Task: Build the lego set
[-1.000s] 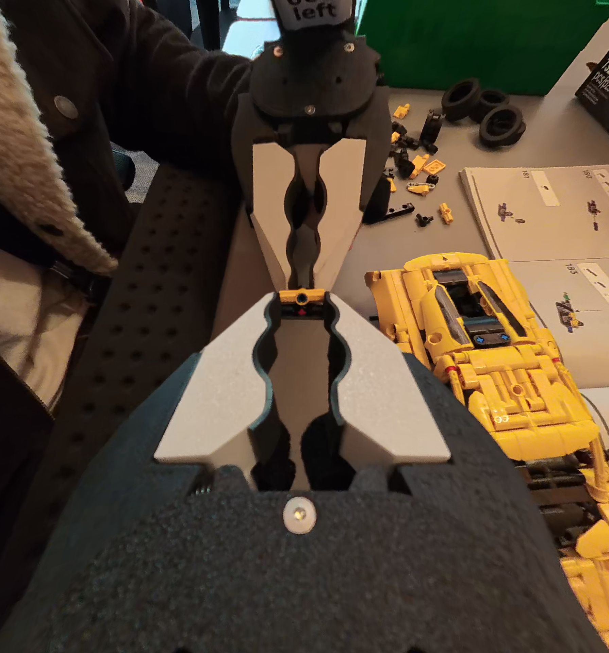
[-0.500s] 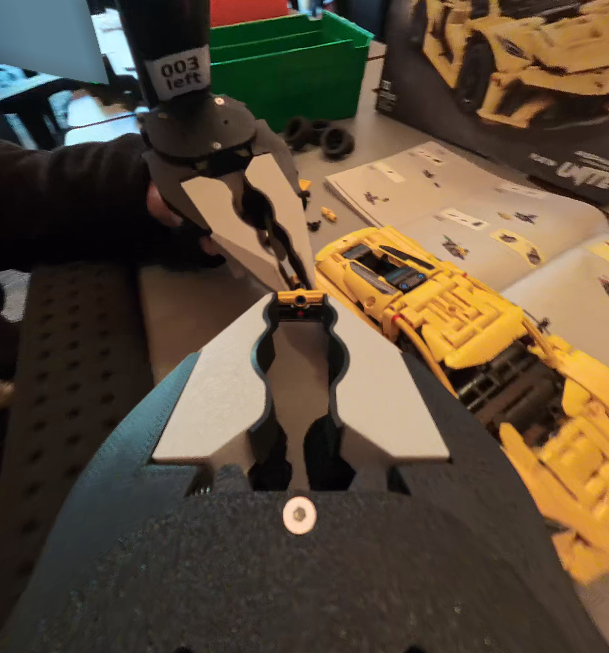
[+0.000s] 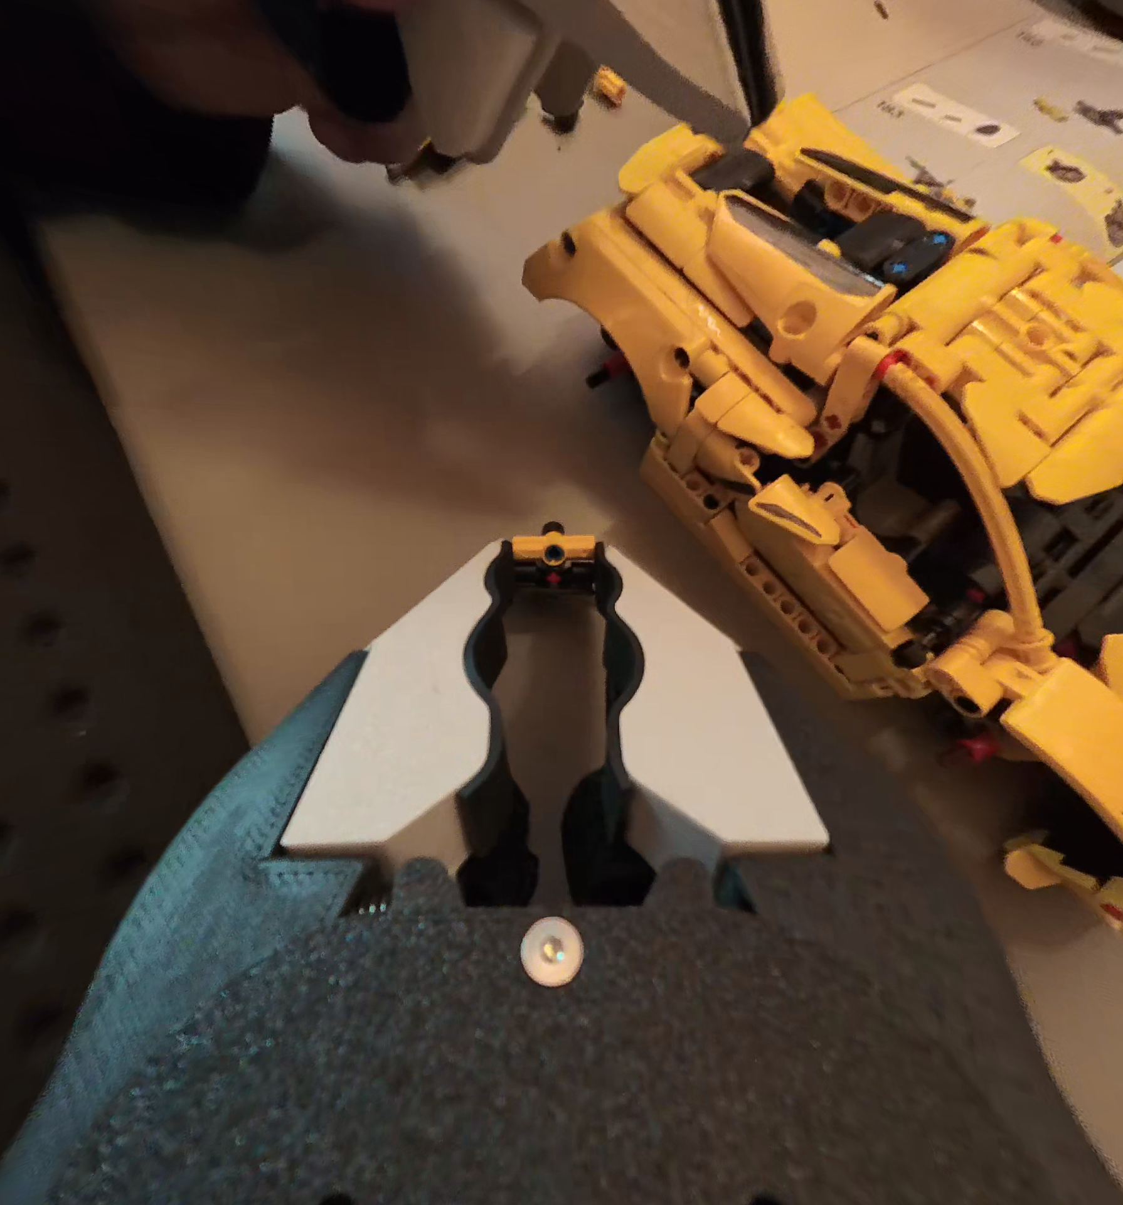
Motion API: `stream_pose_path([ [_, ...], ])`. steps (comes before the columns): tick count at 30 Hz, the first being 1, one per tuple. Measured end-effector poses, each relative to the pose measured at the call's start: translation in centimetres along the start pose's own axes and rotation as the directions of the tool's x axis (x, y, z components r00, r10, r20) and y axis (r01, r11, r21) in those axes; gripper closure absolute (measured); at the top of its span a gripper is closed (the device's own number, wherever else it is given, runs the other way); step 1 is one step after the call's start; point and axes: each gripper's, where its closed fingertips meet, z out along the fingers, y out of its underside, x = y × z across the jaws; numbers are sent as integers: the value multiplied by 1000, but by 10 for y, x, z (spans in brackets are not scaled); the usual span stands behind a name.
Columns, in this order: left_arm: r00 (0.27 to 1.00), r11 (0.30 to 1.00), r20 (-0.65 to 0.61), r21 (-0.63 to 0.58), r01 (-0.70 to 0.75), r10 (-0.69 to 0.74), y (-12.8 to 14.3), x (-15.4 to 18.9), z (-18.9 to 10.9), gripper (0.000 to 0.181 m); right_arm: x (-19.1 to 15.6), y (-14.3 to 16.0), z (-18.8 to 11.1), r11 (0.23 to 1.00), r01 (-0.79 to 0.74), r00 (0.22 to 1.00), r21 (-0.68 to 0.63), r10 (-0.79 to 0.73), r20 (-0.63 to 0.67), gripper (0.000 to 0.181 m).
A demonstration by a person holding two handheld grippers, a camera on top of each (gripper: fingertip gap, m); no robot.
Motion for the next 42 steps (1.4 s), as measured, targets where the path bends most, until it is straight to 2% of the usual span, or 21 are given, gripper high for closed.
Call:
stream_pose_path([
  [5, 999, 1000, 44, -8, -16, 17, 1, -9, -2, 173, 1, 7, -3, 996, -92, 993, -13, 93, 70, 158],
  [10, 990, 997, 124, -28, -65, 68, 2, -21, -6, 173, 0, 10, -3, 994, -105, 990, -22, 107, 96, 158],
  [13, 949, 995, 298, -42, -92, 100, -2, -51, -19, 173, 3, 9, -3, 995, -100, 991, -24, 101, 87, 155],
  [16, 855, 997, 512, -48, -65, 80, -5, -92, -48, 174, 6, 4, -5, 992, -126, 987, 13, 124, 107, 144],
  [20, 775, 999, 631, -42, -1, 27, -2, -125, -77, 173, 18, -15, -21, 967, -188, 975, 170, 163, 151, 141],
  [23, 770, 999, 637, -18, 51, -28, 2, -132, -83, 173, 51, -16, -45, 941, -213, 976, 261, 194, 96, 140],
  [26, 776, 997, 629, -28, 76, -41, 5, -132, -81, 171, 109, 8, -91, 942, -196, 966, 272, 233, -112, 142],
  [27, 777, 996, 629, -35, 81, -41, 7, -132, -80, 170, 132, 24, -112, 943, -201, 946, 265, 257, -198, 150],
  [29, 782, 994, 622, -44, 99, -50, 11, -133, -78, 168, 170, 62, -150, 929, -279, 889, 243, 346, -301, 151],
  [31, 799, 990, 597, -47, 130, -77, 16, -131, -73, 168, 190, 107, -175, 900, -397, 841, 180, 435, -322, 151],
  [33, 815, 988, 570, -37, 152, -104, 17, -129, -70, 168, 200, 135, -191, 875, -456, 810, 164, 484, -331, 157],
  [36, 827, 987, 551, -34, 158, -113, 17, -126, -67, 168, 198, 138, -188, 875, -457, 818, 159, 484, -312, 160],
  [39, 835, 989, 541, -39, 146, -102, 15, -123, -65, 168, 185, 121, -156, 895, -433, 855, 111, 446, -263, 160],
  [42, 841, 990, 535, -58, 129, -78, 17, -121, -61, 168, 183, 122, -132, 924, -382, 876, 2, 363, -317, 158],
])
